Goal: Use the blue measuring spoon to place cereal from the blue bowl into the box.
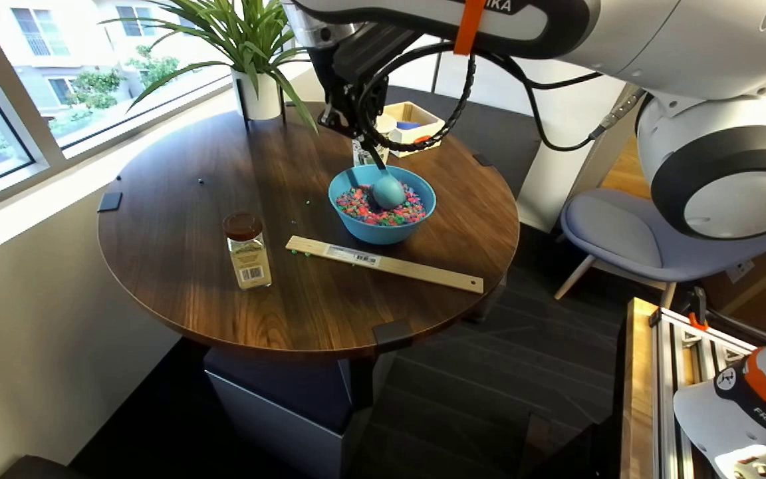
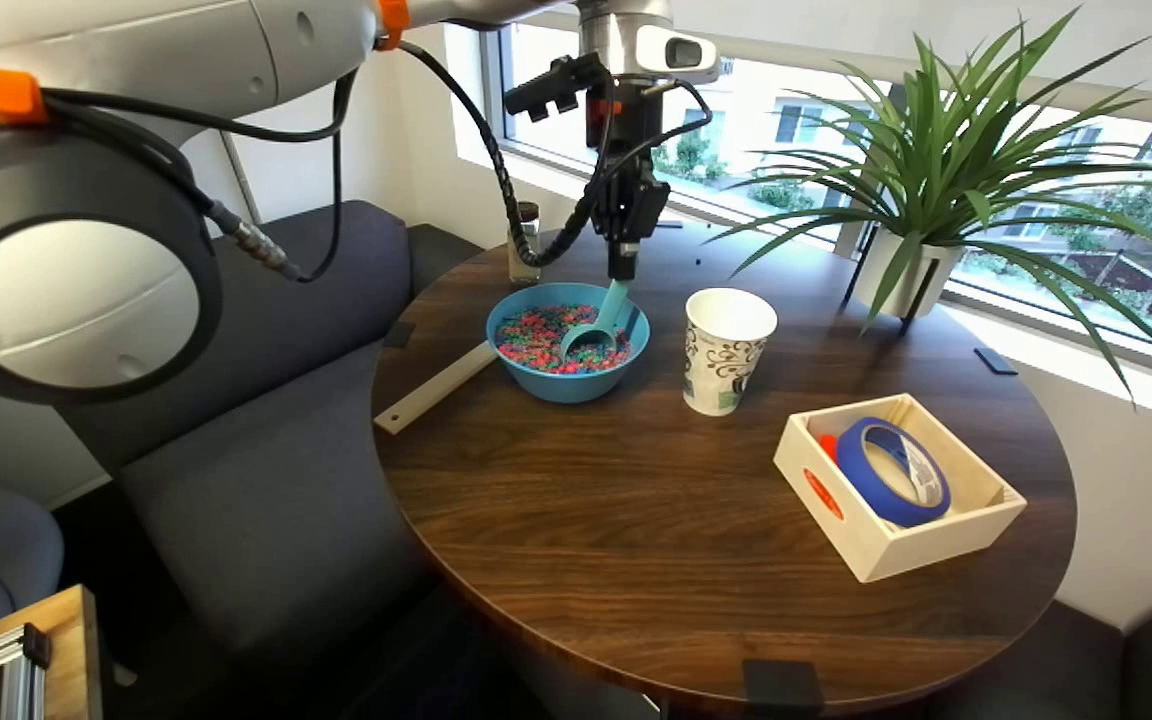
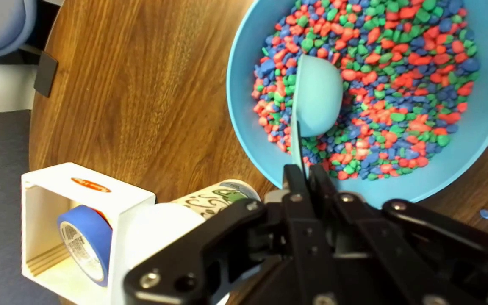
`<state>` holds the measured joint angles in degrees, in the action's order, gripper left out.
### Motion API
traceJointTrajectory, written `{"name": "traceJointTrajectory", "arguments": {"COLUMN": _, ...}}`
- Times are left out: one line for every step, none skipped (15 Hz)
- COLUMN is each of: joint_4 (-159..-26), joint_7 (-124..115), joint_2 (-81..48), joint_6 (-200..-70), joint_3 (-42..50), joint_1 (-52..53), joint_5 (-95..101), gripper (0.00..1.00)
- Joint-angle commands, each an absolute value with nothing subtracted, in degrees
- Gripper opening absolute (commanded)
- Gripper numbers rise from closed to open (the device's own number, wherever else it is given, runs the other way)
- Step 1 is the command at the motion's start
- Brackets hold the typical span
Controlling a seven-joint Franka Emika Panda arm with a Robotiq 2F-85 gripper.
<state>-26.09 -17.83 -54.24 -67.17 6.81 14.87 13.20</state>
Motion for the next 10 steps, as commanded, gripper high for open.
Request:
{"name": "traceJointTrajectory", "arguments": {"joint_4": -24.9, "joint_7": -16.6, "joint_2": -55.6, "joint_6": -66.4, "joint_3": 6.9, "joint_1": 16.4, "joint_5": 14.1, "gripper": 0.04}}
{"name": "traceJointTrajectory", "arguments": {"joint_4": -25.1, "joint_7": -16.3, "joint_2": -55.8, "joint_6": -66.4, "joint_3": 6.9, "joint_1": 17.4, "joint_5": 14.4, "gripper": 0.04}}
{"name": "traceJointTrajectory", "arguments": {"joint_4": -25.0, "joint_7": -16.4, "joint_2": -56.3, "joint_6": -66.9, "joint_3": 7.0, "joint_1": 18.9, "joint_5": 15.0, "gripper": 0.04}}
{"name": "traceJointTrajectory", "arguments": {"joint_4": -25.0, "joint_7": -16.1, "joint_2": -56.6, "joint_6": -67.0, "joint_3": 7.3, "joint_1": 20.1, "joint_5": 15.9, "gripper": 0.04}}
{"name": "traceJointTrajectory", "arguments": {"joint_4": -24.8, "joint_7": -16.3, "joint_2": -56.8, "joint_6": -67.3, "joint_3": 7.8, "joint_1": 21.6, "joint_5": 17.3, "gripper": 0.04}}
{"name": "traceJointTrajectory", "arguments": {"joint_4": -24.8, "joint_7": -16.3, "joint_2": -57.1, "joint_6": -67.3, "joint_3": 8.2, "joint_1": 22.9, "joint_5": 18.5, "gripper": 0.04}}
{"name": "traceJointTrajectory", "arguments": {"joint_4": -24.9, "joint_7": -16.2, "joint_2": -57.3, "joint_6": -66.9, "joint_3": 9.1, "joint_1": 24.5, "joint_5": 20.7, "gripper": 0.04}}
{"name": "traceJointTrajectory", "arguments": {"joint_4": -25.0, "joint_7": -15.5, "joint_2": -57.8, "joint_6": -67.0, "joint_3": 10.1, "joint_1": 26.0, "joint_5": 22.9, "gripper": 0.04}}
{"name": "traceJointTrajectory", "arguments": {"joint_4": -25.1, "joint_7": -14.7, "joint_2": -58.5, "joint_6": -67.3, "joint_3": 10.9, "joint_1": 27.3, "joint_5": 24.9, "gripper": 0.04}}
{"name": "traceJointTrajectory", "arguments": {"joint_4": -25.1, "joint_7": -14.0, "joint_2": -59.1, "joint_6": -67.3, "joint_3": 11.6, "joint_1": 28.4, "joint_5": 26.5, "gripper": 0.04}}
